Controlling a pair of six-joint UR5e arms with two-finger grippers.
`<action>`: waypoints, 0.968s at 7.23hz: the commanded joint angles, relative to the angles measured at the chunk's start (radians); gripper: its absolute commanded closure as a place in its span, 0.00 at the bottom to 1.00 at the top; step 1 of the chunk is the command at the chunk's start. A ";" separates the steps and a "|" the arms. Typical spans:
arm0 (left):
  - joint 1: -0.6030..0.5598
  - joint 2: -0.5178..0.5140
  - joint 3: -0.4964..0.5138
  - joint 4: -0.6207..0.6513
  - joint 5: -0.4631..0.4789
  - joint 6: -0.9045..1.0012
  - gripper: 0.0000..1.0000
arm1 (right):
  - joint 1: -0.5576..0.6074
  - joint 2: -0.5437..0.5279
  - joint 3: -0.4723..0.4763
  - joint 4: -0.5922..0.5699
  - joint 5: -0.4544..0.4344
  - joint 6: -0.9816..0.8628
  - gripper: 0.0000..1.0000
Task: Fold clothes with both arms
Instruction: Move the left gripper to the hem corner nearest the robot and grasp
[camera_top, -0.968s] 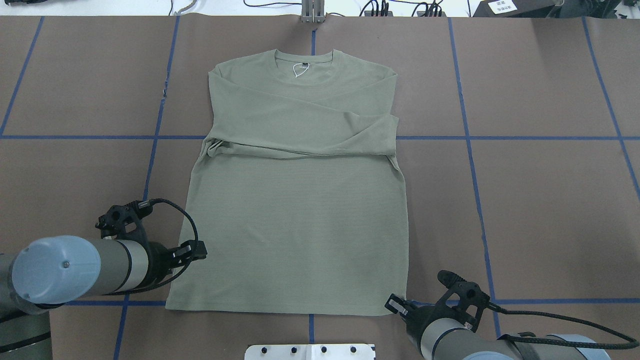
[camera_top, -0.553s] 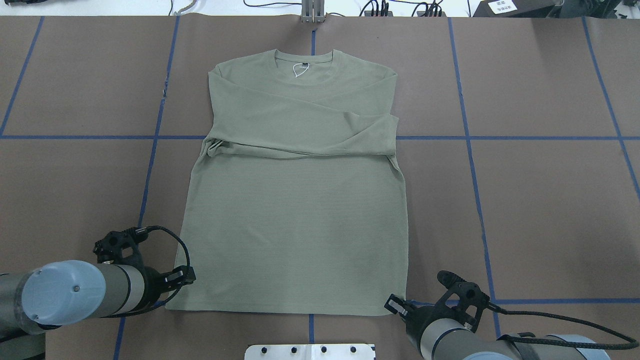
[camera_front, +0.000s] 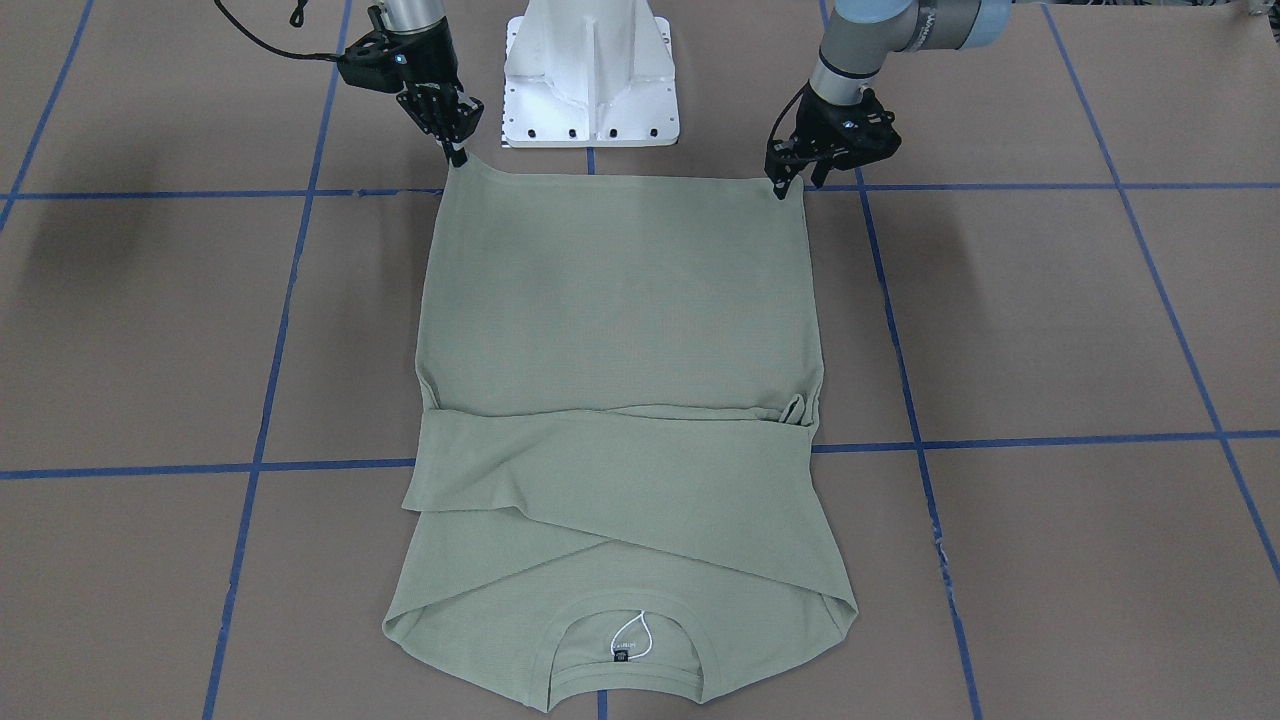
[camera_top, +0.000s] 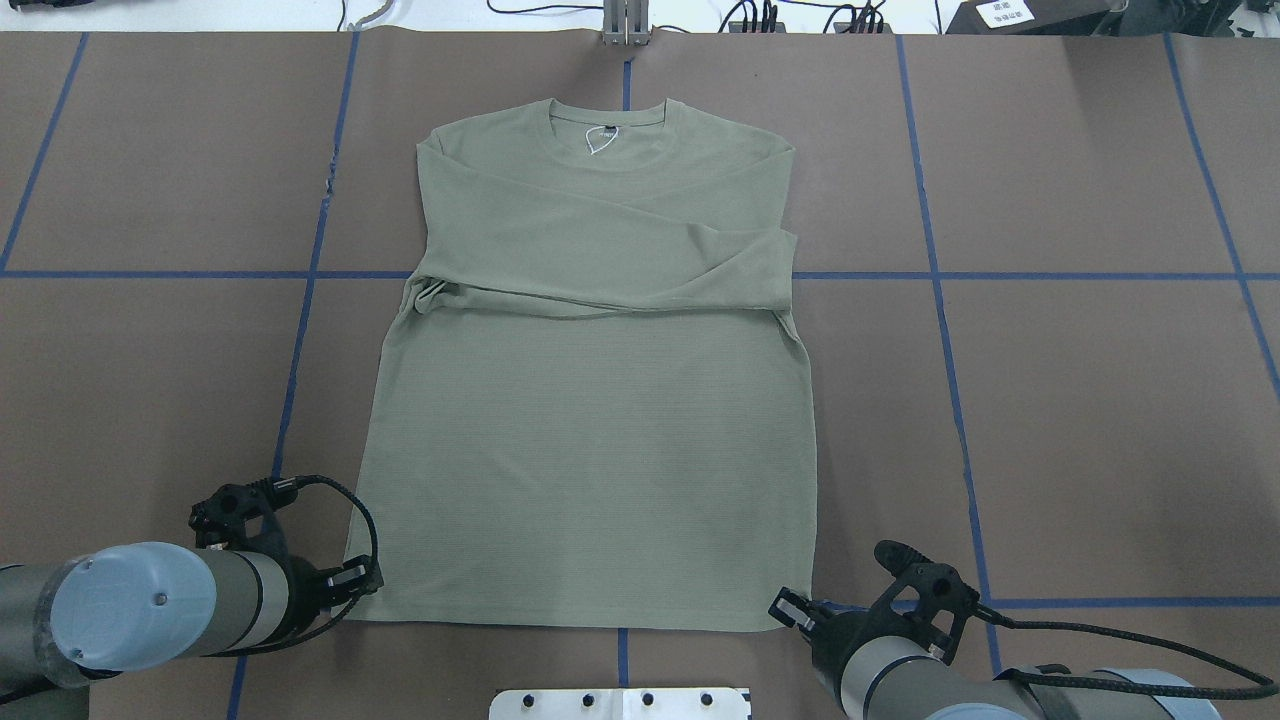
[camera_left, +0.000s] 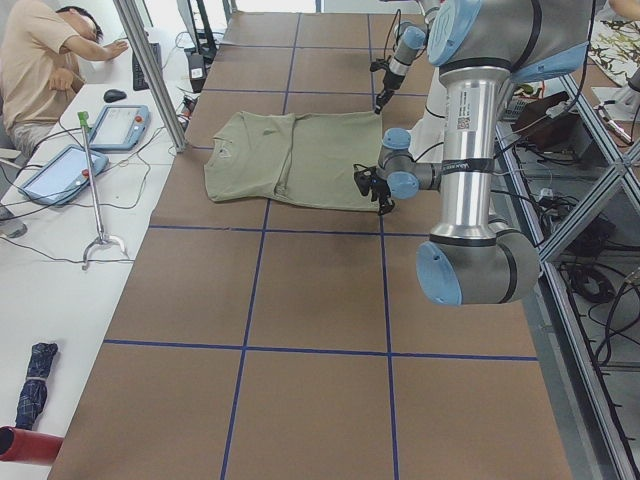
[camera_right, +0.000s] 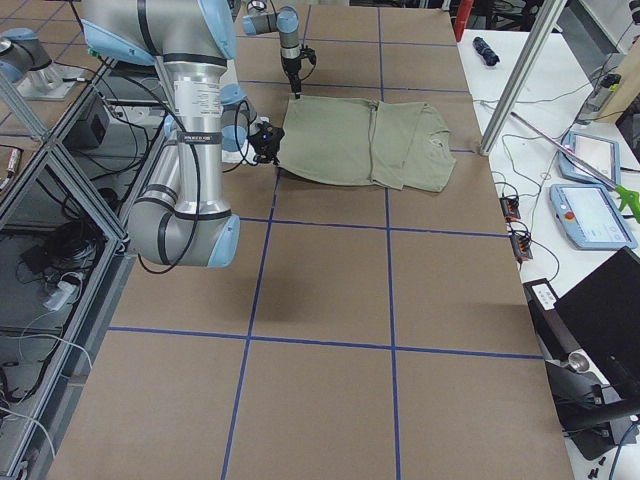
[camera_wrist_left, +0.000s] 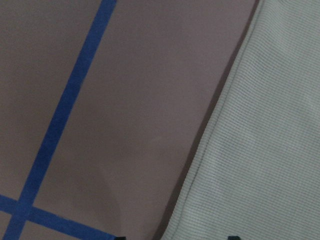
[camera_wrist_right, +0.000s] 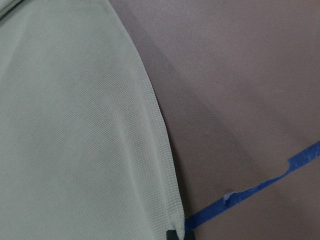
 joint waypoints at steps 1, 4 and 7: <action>0.008 0.000 0.003 0.000 -0.001 0.000 0.45 | 0.000 0.002 0.001 0.000 0.000 0.000 1.00; 0.021 -0.001 0.001 0.000 -0.001 -0.002 0.86 | 0.000 0.005 0.001 0.000 0.000 0.002 1.00; 0.021 -0.001 -0.052 0.000 -0.013 0.000 1.00 | 0.000 0.006 0.007 0.000 0.000 0.000 1.00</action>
